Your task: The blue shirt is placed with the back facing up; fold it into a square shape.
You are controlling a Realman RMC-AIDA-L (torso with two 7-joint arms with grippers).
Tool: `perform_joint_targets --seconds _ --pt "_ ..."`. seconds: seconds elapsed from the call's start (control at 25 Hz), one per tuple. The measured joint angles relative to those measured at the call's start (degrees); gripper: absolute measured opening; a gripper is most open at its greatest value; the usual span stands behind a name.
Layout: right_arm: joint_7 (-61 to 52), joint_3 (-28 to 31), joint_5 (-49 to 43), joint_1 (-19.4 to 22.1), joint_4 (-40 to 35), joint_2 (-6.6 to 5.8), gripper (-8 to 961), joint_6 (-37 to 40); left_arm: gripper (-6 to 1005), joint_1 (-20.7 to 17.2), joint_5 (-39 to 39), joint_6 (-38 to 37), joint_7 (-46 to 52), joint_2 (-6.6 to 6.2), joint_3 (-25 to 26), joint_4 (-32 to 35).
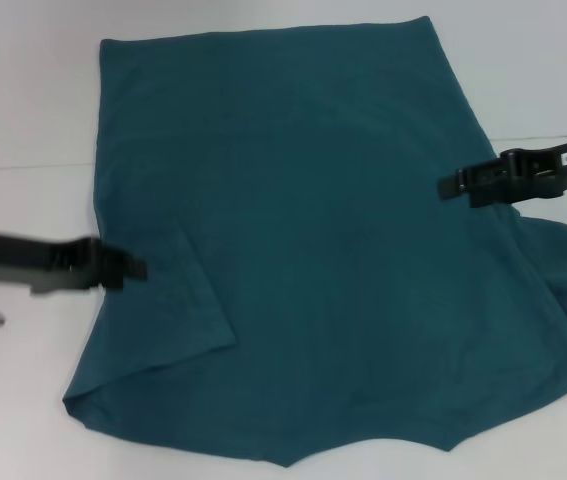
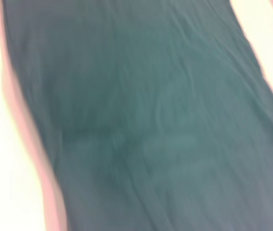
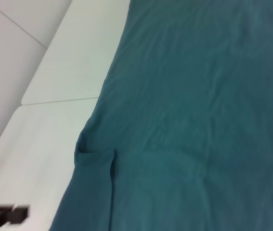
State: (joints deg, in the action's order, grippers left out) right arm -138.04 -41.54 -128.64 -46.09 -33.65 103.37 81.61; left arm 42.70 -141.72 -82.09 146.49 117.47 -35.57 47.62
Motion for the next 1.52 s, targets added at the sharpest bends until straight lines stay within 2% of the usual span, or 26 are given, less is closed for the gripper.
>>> perform_joint_targets --seconds 0.16,0.24,0.48,0.72,0.8,1.0,1.16,1.36,1.52 --pt "-0.3 0.0 0.0 1.2 -2.5 -0.54 733 2.0 435 -4.3 12.1 -10.4 -6.2 -4.17 0.5 -7.5" --pt "-0.3 0.3 0.0 1.8 -3.2 -0.77 732 2.6 443 -6.0 15.2 -12.8 -7.9 -4.63 0.6 -8.6" --pt "0.0 0.4 -1.2 3.3 -3.6 -1.76 732 4.8 469 -9.7 17.9 -13.8 -8.9 -3.26 0.7 -8.4" --pt "-3.1 1.5 -3.5 7.0 -7.0 -3.3 732 8.1 696 -10.2 19.1 -11.9 -9.7 -2.58 0.9 -9.1" --pt "-5.1 1.8 -4.7 8.4 -8.4 -3.79 732 8.4 830 -10.0 19.0 -11.0 -9.7 -2.59 0.8 -9.3" --pt "-7.1 5.5 -8.9 10.6 -9.5 -4.3 733 7.7 829 -9.8 18.8 -8.9 -9.8 -2.53 0.4 -9.4" --pt "-6.5 7.4 -10.4 11.5 -9.0 -3.68 733 5.3 829 -9.8 18.8 -7.9 -10.0 -2.39 0.4 -9.5" --pt "-6.7 6.8 -10.7 11.9 -8.1 -1.93 732 0.9 829 -9.9 19.0 -6.8 -10.0 -2.12 0.5 -9.5" --pt "-6.8 6.9 -11.7 11.7 -3.7 -1.37 732 -3.4 829 -10.1 18.9 -6.4 -10.0 -2.01 0.6 -9.5"
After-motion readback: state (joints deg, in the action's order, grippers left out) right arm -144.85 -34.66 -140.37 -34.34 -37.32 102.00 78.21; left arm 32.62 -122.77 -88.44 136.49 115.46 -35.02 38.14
